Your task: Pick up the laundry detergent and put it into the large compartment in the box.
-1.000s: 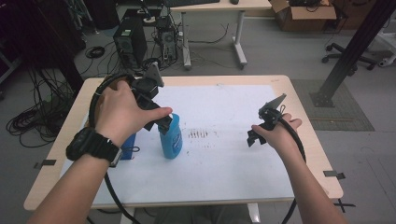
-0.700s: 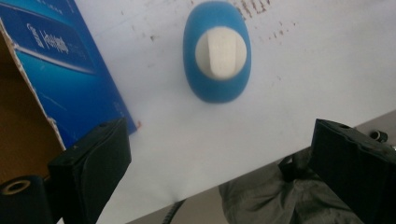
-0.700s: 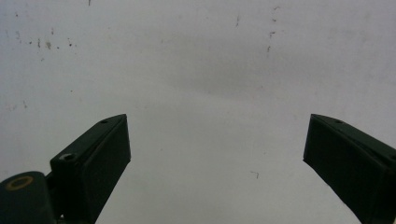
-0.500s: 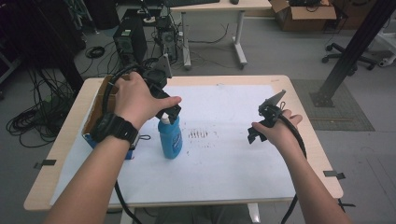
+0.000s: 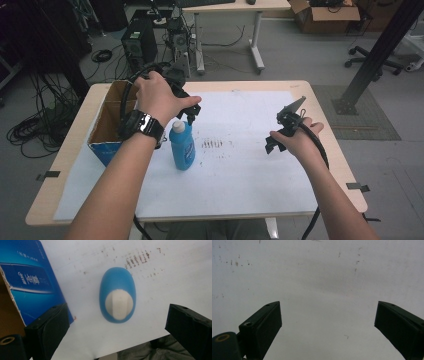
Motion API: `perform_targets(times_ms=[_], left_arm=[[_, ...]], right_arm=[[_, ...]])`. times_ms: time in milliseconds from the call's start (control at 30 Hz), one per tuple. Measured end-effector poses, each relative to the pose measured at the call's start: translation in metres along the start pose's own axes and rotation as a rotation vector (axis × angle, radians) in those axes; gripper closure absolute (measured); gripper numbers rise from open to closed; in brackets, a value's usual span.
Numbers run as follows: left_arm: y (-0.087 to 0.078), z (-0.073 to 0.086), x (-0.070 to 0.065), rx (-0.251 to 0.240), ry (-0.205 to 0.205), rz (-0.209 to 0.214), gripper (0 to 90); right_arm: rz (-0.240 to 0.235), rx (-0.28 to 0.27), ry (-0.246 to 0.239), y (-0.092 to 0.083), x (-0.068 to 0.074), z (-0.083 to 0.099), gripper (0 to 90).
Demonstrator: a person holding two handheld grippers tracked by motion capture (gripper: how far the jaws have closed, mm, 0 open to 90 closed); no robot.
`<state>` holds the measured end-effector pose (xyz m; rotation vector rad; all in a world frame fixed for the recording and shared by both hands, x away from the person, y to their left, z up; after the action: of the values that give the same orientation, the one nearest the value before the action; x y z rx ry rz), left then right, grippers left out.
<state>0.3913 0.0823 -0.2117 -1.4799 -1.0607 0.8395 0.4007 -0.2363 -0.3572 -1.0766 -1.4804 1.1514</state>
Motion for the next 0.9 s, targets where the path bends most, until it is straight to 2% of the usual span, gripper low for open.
perform_targets(times_ms=[300,900], left_arm=[[0.015,-0.006,-0.004,0.019,-0.003,-0.004,5.6],[0.047,-0.006,-0.004,0.063,0.002,0.000,6.1]], right_arm=[[-0.009,0.008,-0.004,0.006,-0.001,0.000,7.5],[-0.019,0.012,0.002,0.015,-0.004,0.003,7.3]])
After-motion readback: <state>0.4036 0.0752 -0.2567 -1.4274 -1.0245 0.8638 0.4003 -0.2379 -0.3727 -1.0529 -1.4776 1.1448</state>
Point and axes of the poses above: each handheld gripper's, and its own axes: y roughly forward along the jaws, z roughly out of its underside, x roughly to its left, the point moved 1 cm from there along y, roughly forward along the jaws, and after that the axes turned 2 degrees about y, right-handed, at the moved point
